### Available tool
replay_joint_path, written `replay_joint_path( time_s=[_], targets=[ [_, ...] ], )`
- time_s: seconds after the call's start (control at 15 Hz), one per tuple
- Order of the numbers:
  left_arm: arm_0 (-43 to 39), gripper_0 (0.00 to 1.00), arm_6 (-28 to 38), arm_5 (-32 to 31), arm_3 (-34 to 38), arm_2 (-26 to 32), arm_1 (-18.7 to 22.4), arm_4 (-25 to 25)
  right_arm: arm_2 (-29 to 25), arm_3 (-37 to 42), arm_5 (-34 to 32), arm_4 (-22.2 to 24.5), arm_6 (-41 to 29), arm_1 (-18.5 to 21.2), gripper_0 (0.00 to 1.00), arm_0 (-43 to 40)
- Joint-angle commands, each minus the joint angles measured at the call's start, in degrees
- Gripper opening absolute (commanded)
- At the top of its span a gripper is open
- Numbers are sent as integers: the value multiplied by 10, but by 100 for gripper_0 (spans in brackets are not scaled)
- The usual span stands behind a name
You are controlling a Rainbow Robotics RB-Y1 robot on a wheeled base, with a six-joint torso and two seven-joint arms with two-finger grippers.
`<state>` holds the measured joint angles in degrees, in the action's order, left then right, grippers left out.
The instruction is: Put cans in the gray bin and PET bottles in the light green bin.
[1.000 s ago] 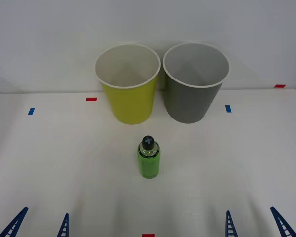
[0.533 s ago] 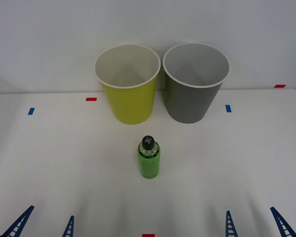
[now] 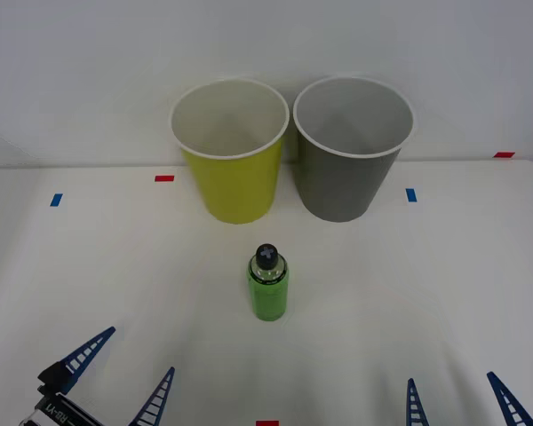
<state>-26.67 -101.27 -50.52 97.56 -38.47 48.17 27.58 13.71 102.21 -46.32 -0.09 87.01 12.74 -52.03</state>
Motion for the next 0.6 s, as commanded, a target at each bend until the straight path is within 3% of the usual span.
replay_joint_path(
  time_s=[0.07, 0.6],
  targets=[
    [72, 100, -2, 33, -3, -41, 8, 16, 0, 0, 0, 0, 0, 0, 100, 0],
    [169, 100, 3, 87, -3, -84, 7, 48, 0, 0, 0, 0, 0, 0, 100, 0]
  ],
)
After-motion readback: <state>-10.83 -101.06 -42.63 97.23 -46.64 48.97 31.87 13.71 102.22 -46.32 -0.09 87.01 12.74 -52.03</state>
